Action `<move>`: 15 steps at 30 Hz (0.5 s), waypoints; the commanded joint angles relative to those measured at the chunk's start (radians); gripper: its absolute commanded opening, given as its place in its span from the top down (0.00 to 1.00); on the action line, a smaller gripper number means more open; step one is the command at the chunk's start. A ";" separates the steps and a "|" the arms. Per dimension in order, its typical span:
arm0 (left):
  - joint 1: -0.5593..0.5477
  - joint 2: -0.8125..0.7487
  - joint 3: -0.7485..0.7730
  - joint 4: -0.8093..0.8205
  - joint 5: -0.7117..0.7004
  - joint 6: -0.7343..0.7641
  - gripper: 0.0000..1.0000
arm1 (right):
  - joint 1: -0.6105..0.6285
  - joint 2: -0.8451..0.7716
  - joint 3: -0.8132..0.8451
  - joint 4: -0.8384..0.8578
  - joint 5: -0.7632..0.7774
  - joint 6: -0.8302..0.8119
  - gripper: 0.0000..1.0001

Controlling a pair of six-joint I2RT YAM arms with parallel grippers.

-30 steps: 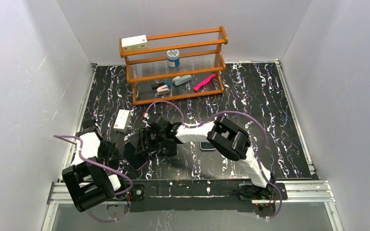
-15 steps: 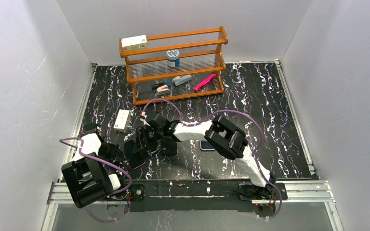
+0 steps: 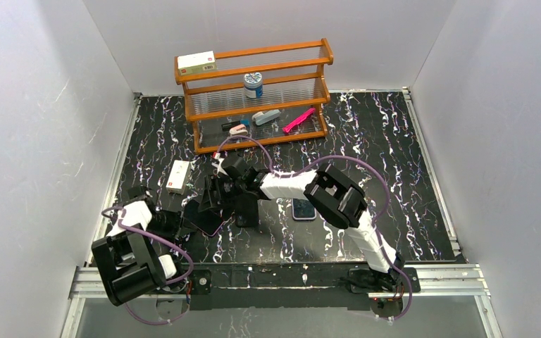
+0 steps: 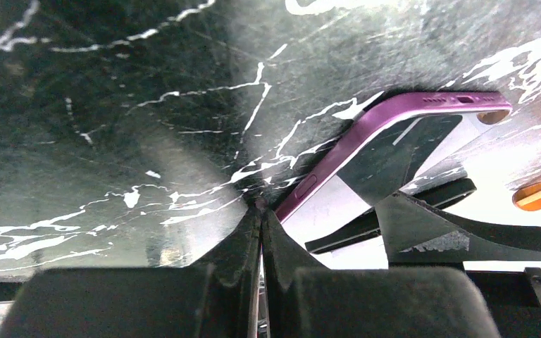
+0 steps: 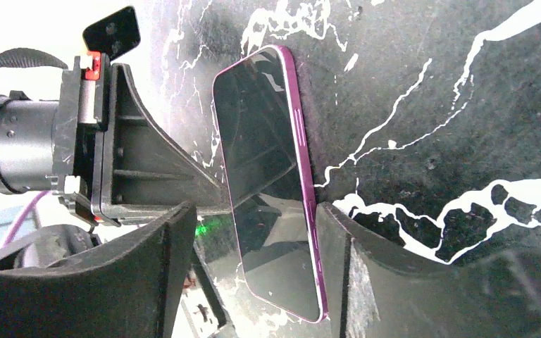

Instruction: Put the phone into the phone case

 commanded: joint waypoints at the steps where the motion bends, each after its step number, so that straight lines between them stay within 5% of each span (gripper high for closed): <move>1: -0.016 0.003 -0.005 0.043 -0.028 0.003 1.00 | 0.017 -0.039 0.013 -0.145 0.098 -0.160 0.25; 8: -0.015 -0.158 0.149 -0.133 -0.363 -0.001 0.95 | 0.088 -0.050 0.068 -0.240 0.247 -0.417 0.10; 13: -0.015 -0.182 0.250 -0.165 -0.612 -0.009 0.74 | 0.117 -0.035 0.113 -0.281 0.337 -0.521 0.01; 15: -0.015 -0.148 0.296 -0.166 -0.688 -0.005 0.56 | 0.126 -0.022 0.130 -0.293 0.362 -0.552 0.01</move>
